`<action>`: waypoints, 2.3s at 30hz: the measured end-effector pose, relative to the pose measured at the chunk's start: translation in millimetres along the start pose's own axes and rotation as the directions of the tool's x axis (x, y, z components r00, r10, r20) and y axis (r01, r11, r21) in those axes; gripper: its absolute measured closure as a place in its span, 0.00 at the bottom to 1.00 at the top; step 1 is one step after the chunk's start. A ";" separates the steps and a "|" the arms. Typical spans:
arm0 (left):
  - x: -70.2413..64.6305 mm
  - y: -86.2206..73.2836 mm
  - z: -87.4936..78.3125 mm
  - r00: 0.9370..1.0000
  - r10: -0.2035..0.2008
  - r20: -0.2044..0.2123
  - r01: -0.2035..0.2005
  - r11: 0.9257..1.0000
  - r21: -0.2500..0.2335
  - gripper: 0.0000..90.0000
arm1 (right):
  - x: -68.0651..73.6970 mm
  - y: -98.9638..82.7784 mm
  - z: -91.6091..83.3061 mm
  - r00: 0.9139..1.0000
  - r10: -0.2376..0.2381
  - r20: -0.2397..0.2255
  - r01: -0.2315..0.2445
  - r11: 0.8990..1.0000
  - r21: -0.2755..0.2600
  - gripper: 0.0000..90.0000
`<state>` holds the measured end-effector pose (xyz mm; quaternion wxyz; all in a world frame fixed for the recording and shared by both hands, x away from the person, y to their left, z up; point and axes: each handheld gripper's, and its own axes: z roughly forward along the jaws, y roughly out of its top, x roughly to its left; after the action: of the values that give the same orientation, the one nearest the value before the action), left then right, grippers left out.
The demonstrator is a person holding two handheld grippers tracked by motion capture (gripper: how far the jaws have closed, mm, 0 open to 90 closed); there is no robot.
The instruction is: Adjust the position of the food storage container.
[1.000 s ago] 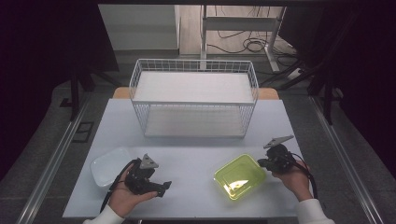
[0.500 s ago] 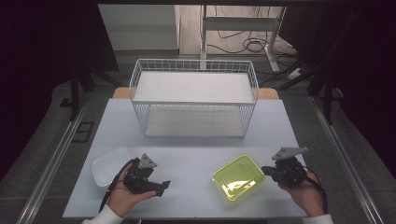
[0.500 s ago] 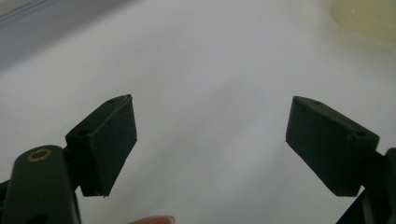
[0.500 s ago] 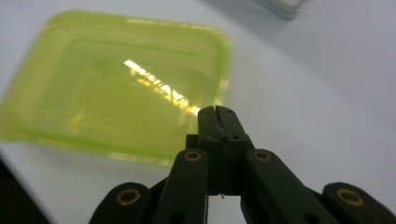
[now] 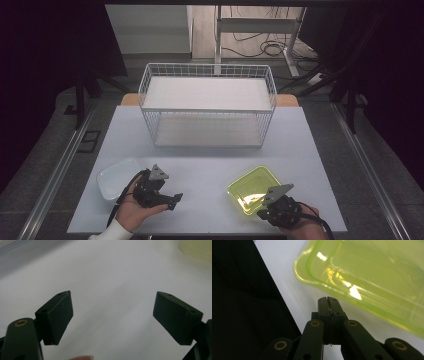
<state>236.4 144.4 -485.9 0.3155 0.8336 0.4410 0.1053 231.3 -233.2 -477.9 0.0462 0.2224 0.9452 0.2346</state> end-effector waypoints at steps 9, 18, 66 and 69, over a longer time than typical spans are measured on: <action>3.5 -0.9 0.2 1.000 -0.007 -0.002 0.007 1.000 0.002 0.18 | 2.8 20.5 15.8 1.000 0.021 0.009 -0.021 1.000 0.005 0.99; 3.7 -1.5 1.1 1.000 -0.001 -0.002 0.001 1.000 0.009 0.18 | 6.7 45.0 44.5 0.991 0.119 0.057 -0.118 0.993 -0.022 0.99; 3.8 -1.9 3.3 1.000 -0.002 -0.008 0.002 1.000 0.012 0.18 | -86.3 -10.4 3.2 0.888 0.417 0.194 -0.392 0.907 -0.153 0.99; 3.8 -1.7 3.1 1.000 -0.004 -0.010 0.004 1.000 0.012 0.18 | -85.0 -4.6 5.7 0.894 0.403 0.196 -0.379 0.913 -0.149 0.99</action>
<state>238.8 146.7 -489.8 0.3087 0.8340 0.4449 0.1061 306.8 -272.0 -486.6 0.1152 0.4299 0.8561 0.2628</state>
